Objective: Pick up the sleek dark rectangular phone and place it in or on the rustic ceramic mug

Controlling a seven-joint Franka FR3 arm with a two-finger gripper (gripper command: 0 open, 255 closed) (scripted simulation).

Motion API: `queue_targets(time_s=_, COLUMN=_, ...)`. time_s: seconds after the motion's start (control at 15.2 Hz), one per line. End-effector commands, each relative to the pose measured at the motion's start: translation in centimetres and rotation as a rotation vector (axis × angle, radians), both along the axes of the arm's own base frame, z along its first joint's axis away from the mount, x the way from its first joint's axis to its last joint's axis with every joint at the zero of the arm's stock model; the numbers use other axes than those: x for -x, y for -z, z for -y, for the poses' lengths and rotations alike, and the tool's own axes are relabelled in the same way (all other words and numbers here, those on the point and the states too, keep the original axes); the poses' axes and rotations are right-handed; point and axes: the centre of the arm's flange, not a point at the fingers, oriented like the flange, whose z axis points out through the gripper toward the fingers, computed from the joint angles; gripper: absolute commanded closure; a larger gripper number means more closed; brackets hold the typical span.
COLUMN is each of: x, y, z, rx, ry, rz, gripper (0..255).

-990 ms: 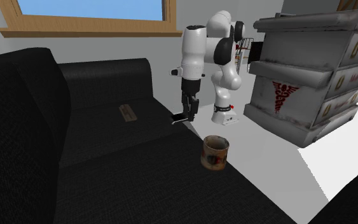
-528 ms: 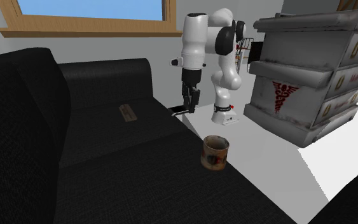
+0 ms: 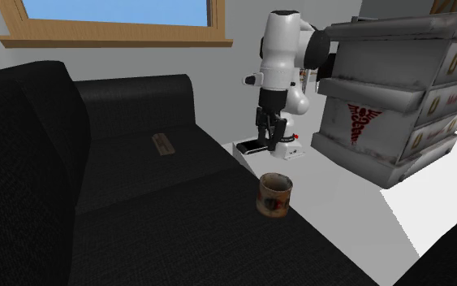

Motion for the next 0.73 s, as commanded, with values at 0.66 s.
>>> queue_targets(time_s=0.66, x=4.5, y=2.9, z=-5.5, rx=0.0, ry=0.002, rz=0.0, gripper=255)
